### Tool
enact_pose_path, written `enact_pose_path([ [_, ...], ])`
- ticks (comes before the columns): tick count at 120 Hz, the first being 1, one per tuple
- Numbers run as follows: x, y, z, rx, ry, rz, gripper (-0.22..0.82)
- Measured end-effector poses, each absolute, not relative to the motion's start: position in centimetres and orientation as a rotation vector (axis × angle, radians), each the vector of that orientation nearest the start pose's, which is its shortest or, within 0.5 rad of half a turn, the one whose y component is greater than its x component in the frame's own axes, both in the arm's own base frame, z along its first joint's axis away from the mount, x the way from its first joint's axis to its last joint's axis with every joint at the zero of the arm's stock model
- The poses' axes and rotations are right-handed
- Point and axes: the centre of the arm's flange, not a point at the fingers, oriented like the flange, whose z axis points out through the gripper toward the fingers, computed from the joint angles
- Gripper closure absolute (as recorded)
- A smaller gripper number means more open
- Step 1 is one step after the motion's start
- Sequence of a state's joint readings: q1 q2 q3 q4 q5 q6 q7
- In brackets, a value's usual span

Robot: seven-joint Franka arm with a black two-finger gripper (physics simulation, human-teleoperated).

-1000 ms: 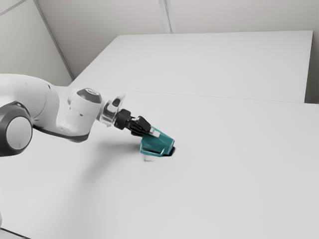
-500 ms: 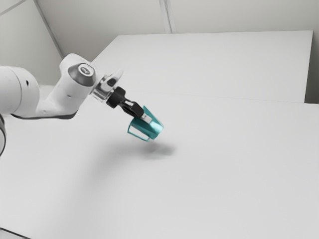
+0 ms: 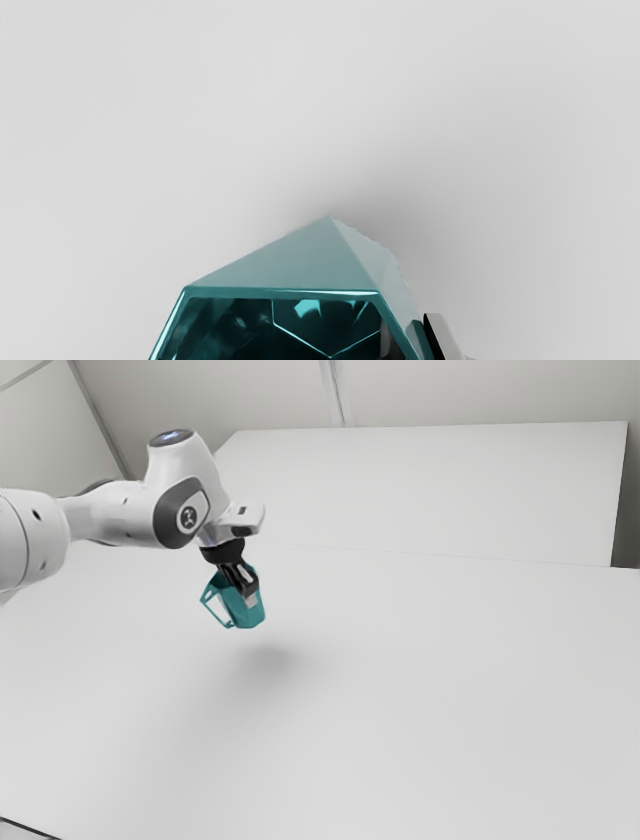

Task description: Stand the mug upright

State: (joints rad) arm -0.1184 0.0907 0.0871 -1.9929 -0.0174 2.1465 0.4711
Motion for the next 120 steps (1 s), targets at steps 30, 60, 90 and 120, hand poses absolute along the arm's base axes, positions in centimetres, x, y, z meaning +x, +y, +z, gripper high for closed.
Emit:
enact_pose_path([
  [30, 57.8, -1.9, 38.1, -3.103, 0.511, -0.095, 0.78],
  [60, 58.4, -2.1, 35.3, -3.128, 0.353, -0.067, 0.78],
  [90, 58.6, -2.3, 34.1, -3.138, 0.256, -0.049, 0.74],
  [120, 58.6, -2.6, 34.2, -3.150, 0.205, -0.056, 0.36],
])
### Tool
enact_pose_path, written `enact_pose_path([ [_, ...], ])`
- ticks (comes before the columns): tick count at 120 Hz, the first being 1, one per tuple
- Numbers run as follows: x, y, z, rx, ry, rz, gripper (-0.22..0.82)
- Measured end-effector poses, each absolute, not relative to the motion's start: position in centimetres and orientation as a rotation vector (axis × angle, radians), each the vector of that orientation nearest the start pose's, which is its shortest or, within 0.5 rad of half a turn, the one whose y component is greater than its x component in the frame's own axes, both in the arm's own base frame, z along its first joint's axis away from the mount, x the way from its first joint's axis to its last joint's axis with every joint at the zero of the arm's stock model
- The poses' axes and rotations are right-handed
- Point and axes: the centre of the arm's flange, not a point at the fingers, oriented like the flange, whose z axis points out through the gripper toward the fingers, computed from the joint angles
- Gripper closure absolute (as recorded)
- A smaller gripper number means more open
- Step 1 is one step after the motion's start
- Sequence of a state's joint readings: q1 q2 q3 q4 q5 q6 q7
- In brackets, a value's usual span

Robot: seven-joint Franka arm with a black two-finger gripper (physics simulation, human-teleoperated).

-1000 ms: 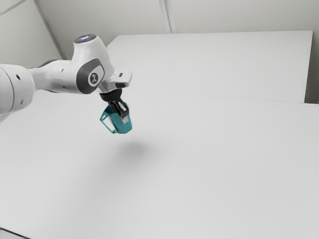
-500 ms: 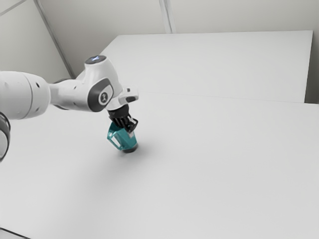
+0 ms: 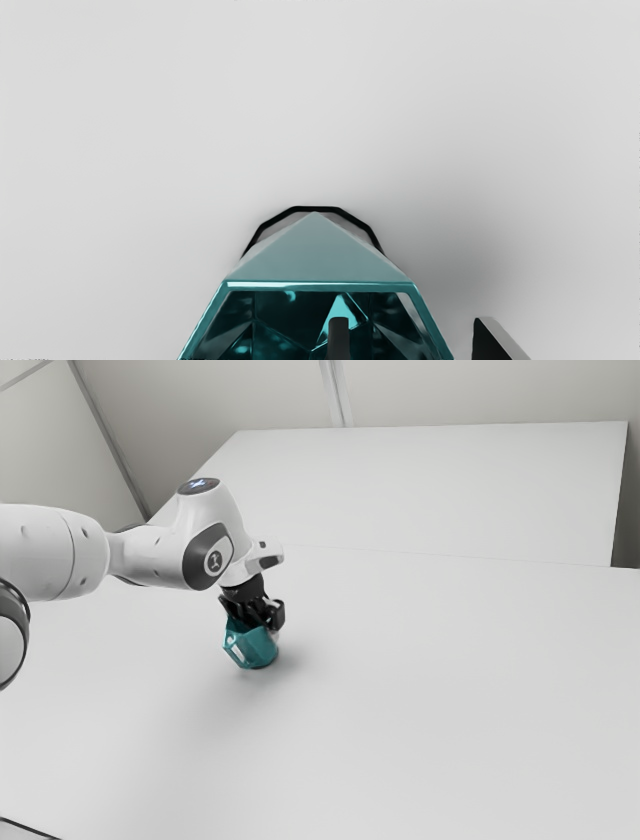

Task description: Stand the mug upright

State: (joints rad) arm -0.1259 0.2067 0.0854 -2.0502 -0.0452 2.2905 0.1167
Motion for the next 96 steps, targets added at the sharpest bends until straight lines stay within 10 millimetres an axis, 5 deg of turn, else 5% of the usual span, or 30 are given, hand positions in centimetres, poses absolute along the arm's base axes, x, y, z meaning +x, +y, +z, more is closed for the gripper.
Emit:
enact_pose_path([
  [17, 58.4, -2.8, 36.5, -3.154, 0.192, -0.103, 0.19],
  [34, 57.8, -3.0, 41.5, -3.160, 0.186, -0.169, 0.10],
  [74, 60.9, 0.1, 54.4, -3.151, 0.143, -0.242, 0.02],
  [96, 61.5, 0.2, 57.5, -3.150, 0.172, -0.193, 0.01],
])
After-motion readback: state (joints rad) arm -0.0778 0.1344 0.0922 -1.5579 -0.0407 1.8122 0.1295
